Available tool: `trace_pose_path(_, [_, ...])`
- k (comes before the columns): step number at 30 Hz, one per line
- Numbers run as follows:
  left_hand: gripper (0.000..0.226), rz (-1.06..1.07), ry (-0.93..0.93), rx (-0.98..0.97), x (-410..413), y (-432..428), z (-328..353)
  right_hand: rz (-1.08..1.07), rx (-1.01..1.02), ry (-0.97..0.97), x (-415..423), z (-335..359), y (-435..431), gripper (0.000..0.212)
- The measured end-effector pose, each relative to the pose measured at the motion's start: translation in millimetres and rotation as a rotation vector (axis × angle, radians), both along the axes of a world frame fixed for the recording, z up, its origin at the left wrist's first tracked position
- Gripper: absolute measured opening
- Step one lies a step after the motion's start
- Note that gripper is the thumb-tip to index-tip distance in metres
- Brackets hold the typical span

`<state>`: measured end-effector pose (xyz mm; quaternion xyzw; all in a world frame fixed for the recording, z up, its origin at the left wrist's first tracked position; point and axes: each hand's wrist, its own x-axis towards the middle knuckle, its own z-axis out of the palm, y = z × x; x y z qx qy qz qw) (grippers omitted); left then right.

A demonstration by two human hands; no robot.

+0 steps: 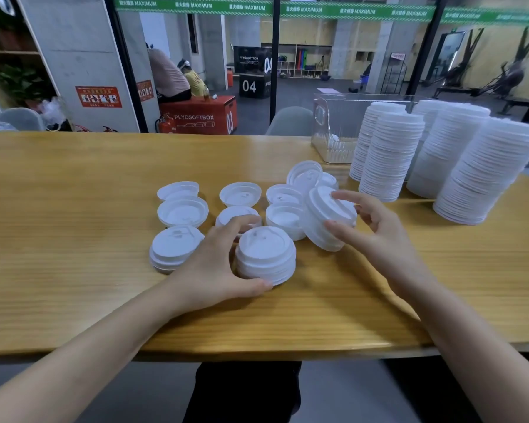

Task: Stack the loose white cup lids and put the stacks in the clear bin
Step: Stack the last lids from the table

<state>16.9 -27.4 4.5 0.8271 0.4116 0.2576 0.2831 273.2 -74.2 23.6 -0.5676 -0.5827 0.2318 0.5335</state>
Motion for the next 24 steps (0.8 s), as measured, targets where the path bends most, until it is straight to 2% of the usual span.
trace_pose_path(6, [0.087, 0.046, -0.147, -0.046, -2, -2, -2, 0.192, 0.077, -0.109, -36, 5, -3, 0.037])
trace_pose_path(9, [0.087, 0.025, -0.163, -0.033, -3, -1, -3, 0.218, 0.125, -0.177, -40, 2, -1, 0.038])
trace_pose_path(12, [0.093, -0.019, -0.167, -0.057, -3, 0, -5, 0.231, 0.133, -0.306, -38, -6, 1, 0.046])
trace_pose_path(17, [0.105, -0.046, -0.159, -0.089, -6, 0, -6, 0.312, 0.118, -0.42, -43, -13, 3, 0.046])
trace_pose_path(24, [0.101, -0.052, -0.183, -0.093, -6, -1, -6, 0.312, 0.129, -0.447, -43, -14, 2, 0.043])
